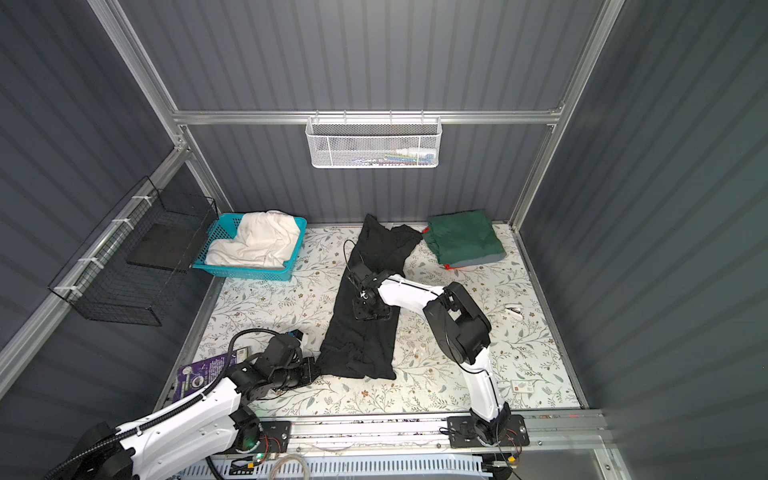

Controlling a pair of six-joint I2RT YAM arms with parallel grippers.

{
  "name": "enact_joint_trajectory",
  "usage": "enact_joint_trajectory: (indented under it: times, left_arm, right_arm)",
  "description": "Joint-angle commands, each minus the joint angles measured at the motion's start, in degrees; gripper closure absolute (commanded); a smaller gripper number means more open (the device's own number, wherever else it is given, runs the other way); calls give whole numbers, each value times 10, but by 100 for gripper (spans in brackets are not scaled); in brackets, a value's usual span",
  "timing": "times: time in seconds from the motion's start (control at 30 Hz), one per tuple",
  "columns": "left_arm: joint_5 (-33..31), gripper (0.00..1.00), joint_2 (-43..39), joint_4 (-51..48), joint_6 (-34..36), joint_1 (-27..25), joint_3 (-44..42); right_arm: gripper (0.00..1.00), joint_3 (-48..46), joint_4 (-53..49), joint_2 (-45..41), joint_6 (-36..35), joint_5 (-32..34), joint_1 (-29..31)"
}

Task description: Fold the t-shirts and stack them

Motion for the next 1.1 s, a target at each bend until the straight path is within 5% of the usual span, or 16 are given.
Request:
enact_joint_trajectory:
  times: [0.0,0.17,0.37,0.7,1.07]
  left_arm:
    - [-15,77,-8,-54,-17,-4,14]
    - [-42,42,5,-106,-18,-4,71]
    - [-56,20,53,-113,-12,-4,112]
    - [-60,8,107,-65,21,3,153]
    - [-2,16,175,7,56,23,123]
  right_arm:
    - [55,4,-7,-16,-11,-19,3]
    - [49,-45,18,-83,-1,-28,6]
    - [29,-149,38,-206,53,7,6]
    - [27,-349,88,-329,156,-39,4]
    - [38,-475,150,-379,200,-116,20]
